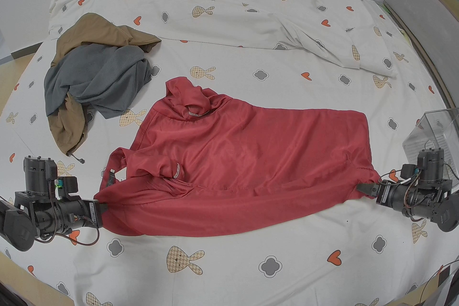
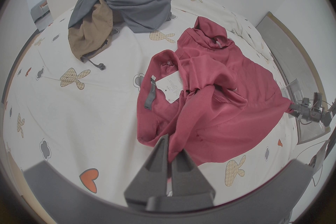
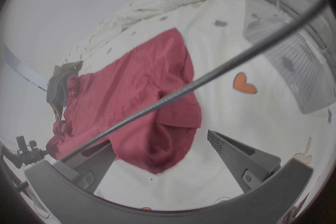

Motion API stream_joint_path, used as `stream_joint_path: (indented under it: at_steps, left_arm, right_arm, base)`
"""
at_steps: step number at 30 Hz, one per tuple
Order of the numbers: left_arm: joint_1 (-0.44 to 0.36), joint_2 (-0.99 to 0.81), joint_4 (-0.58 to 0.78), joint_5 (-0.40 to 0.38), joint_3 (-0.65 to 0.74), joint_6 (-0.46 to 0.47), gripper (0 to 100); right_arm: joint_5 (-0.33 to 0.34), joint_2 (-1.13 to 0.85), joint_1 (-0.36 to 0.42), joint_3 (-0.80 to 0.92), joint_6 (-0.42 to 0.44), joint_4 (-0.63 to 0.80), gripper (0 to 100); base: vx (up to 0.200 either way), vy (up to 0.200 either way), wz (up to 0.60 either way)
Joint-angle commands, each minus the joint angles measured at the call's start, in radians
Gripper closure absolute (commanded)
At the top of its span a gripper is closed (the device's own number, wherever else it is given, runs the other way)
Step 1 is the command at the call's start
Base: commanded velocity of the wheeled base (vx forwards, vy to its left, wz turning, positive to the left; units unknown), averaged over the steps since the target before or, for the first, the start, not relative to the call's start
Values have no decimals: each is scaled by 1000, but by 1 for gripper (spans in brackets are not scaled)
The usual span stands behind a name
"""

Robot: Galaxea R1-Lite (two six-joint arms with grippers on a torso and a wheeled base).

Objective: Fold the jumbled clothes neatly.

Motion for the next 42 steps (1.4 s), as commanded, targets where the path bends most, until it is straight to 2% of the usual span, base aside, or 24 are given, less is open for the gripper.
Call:
stream_joint_path:
  at_steps: [1,3,4,9,14,16,20,23,25,27,30,36,37,38,42]
  left_arm:
    - [1,12,-2,0,-1,-1,100]
    - [1,13,-2,0,-1,-1,100]
    - [1,16,-2,0,-1,-1,100]
    - [1,15,-2,0,1,-1,100]
    - [1,15,-2,0,1,1,100]
    - [1,15,-2,0,1,1,100]
    - [1,15,-2,0,-1,-1,100]
    - [1,16,-2,0,-4,-2,100]
    - [4,18,-2,0,-4,-1,100]
    - [4,18,-2,0,-5,-1,100]
    - [6,16,-2,0,-4,-1,100]
    - [4,15,-2,0,-4,-1,100]
    - [4,15,-2,0,-4,-1,100]
    - [6,15,-2,0,-4,-1,100]
    - [6,15,-2,0,-4,-1,100]
  right_arm:
    - [8,-163,-42,2,5,57,0]
    - [11,-190,-39,2,14,86,0]
    - [26,-209,-32,2,43,116,0]
    - [87,-199,-36,12,63,141,0]
    - [116,-205,-44,34,66,143,0]
    - [107,-209,-47,49,66,141,0]
    - [77,-243,-62,95,32,143,0]
    - [67,-338,-53,147,-76,162,0]
    - [29,-389,-48,173,-178,205,0]
    - [-52,-404,-32,183,-268,247,0]
    - [-166,-397,-10,190,-337,255,0]
    - [-232,-286,111,173,-345,251,0]
    - [-232,-286,111,173,-345,251,0]
    - [-281,-219,154,147,-342,250,0]
    - [-385,-104,212,121,-331,244,0]
  base:
    - [0,0,0]
    - [0,0,0]
    - [0,0,0]
    - [0,0,0]
    - [0,0,0]
    - [0,0,0]
    - [0,0,0]
    - [0,0,0]
    - [0,0,0]
    - [0,0,0]
    - [0,0,0]
    - [0,0,0]
    - [0,0,0]
    - [0,0,0]
    - [0,0,0]
